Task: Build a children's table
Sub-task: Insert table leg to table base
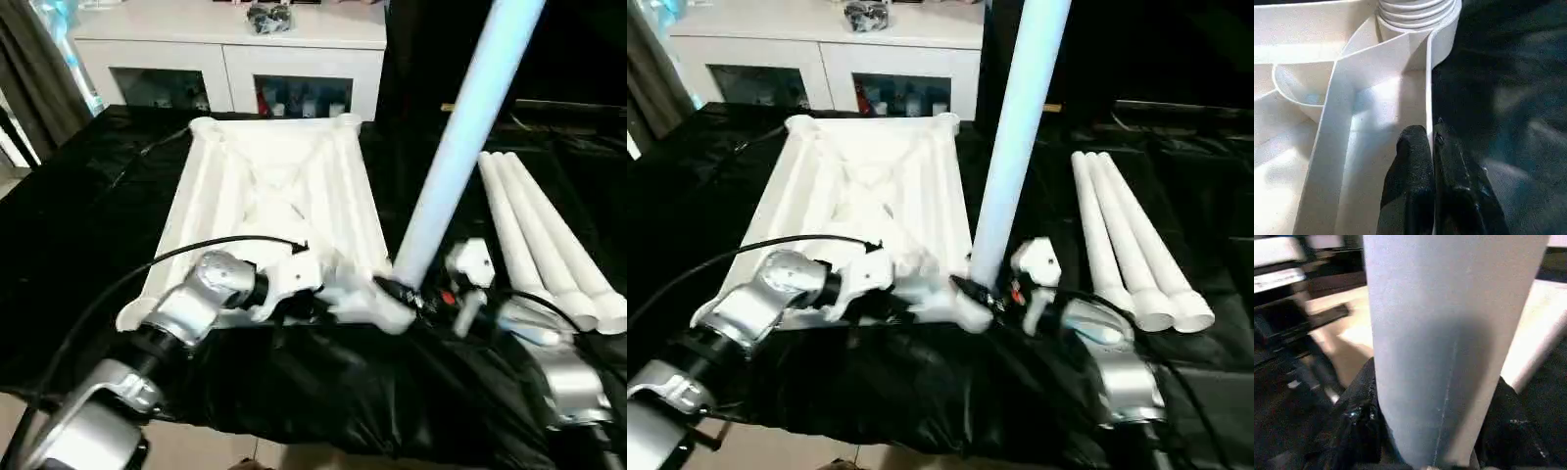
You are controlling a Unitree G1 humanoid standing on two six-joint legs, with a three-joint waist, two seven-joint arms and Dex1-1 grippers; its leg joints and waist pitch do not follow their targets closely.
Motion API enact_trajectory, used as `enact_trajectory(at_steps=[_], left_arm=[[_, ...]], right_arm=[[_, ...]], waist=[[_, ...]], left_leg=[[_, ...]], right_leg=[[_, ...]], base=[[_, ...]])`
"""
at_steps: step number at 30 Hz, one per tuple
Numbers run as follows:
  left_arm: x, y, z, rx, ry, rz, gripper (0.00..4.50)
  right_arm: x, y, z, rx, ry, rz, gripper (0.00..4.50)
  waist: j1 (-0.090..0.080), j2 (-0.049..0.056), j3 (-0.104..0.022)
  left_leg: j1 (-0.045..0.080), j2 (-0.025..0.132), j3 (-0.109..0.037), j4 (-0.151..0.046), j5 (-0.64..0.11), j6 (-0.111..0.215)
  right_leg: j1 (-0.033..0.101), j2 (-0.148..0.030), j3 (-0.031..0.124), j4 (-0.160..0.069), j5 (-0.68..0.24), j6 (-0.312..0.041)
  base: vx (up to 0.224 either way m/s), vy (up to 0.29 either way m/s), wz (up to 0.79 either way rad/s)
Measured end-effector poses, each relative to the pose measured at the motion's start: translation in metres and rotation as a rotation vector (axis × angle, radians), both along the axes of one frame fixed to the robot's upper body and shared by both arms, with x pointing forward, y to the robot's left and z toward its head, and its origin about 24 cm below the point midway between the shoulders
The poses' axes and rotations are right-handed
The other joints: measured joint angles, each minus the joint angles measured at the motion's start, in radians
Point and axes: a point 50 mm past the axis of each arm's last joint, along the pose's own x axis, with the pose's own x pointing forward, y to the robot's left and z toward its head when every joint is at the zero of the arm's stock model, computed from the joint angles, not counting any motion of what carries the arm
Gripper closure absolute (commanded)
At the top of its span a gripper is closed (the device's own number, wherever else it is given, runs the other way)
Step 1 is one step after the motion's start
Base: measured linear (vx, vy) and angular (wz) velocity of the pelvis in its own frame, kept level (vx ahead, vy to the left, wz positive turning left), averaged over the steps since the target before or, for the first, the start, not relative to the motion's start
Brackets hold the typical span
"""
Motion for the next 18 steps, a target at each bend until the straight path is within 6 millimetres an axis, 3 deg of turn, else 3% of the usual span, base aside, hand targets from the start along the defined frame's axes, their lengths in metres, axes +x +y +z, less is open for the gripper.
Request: enact_trajectory(at_steps=[5, 11, 18], left_arm=[[0.003, -0.022, -0.002, -0.018, -0.039, 0.145, 4.5], [0.001, -0.047, 0.002, -0.016, -0.078, 0.273, 4.5], [-0.002, -0.054, 0.004, -0.005, -0.104, 0.319, 4.5]], right_arm=[[0.022, 0.003, 0.0, -0.019, -0.018, -0.216, 2.6], [0.042, 0.005, 0.003, -0.008, 0.001, -0.393, 2.6], [0.051, 0.014, 0.007, 0.025, 0.01, -0.447, 2.6]], waist=[[-0.022, -0.001, 0.001], [-0.03, 0.0, 0.001], [-0.039, 0.0, 0.0]], left_leg=[[0.0, 0.0, 0.0, 0.0, 0.0, 0.0], [-0.004, 0.0, 0.0, 0.0, 0.0, 0.0], [-0.006, 0.002, 0.0, -0.001, 0.0, 0.0]], right_leg=[[-0.001, 0.0, 0.0, -0.001, -0.003, 0.005], [-0.004, 0.0, 0.0, -0.001, 0.0, -0.001], [-0.005, 0.002, -0.001, -0.004, 0.0, 0.0]], base=[[0.0, 0.0, 0.0], [0.0, 0.0, 0.0], [0.0, 0.0, 0.0]])
